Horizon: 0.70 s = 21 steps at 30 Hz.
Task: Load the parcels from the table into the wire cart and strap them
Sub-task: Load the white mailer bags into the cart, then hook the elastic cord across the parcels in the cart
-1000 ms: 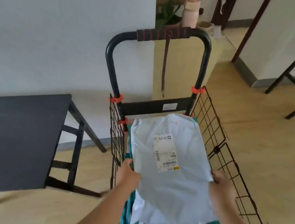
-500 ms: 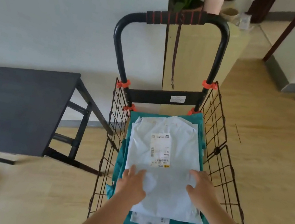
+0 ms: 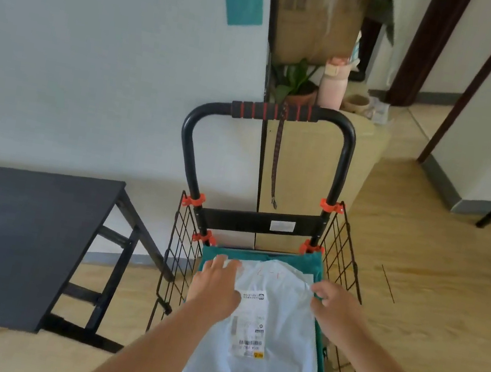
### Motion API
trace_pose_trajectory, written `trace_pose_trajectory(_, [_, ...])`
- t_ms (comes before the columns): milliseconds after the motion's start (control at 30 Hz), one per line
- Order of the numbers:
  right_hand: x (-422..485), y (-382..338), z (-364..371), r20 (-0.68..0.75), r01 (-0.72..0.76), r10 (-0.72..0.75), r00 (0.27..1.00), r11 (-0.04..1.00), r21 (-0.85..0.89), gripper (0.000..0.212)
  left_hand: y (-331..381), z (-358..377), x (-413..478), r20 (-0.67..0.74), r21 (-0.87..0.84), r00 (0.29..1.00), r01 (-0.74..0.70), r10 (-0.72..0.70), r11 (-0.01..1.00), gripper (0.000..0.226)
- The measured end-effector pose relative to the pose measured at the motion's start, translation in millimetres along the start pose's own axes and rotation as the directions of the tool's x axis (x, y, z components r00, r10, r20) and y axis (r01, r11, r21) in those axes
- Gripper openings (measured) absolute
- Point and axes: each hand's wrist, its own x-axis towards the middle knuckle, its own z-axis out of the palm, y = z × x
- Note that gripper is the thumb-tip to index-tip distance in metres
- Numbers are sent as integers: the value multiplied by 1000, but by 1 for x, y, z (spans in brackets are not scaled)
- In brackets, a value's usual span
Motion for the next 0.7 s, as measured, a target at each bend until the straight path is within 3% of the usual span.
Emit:
trace_pose_trajectory(267, [87, -96, -88, -93, 151, -143, 985, 986, 77, 23, 42, -113, 92, -243, -61, 960, -159, 140, 985, 67])
trace_pose_trajectory(467, [148, -169, -133, -180, 181, -138, 974, 952, 246, 33, 79, -193, 157, -464, -10, 854, -269, 233, 963, 74])
trace_pose_trajectory(567, [179, -197, -139, -163, 106, -44, 986, 912, 395, 44, 81, -214, 187, -377, 75, 889, -248, 258, 966, 83])
trace_pose_trajectory(700, [204, -223, -131, -57, 25, 17, 998, 748, 663, 58, 66, -212, 216, -247, 149, 944, -186, 219, 971, 92])
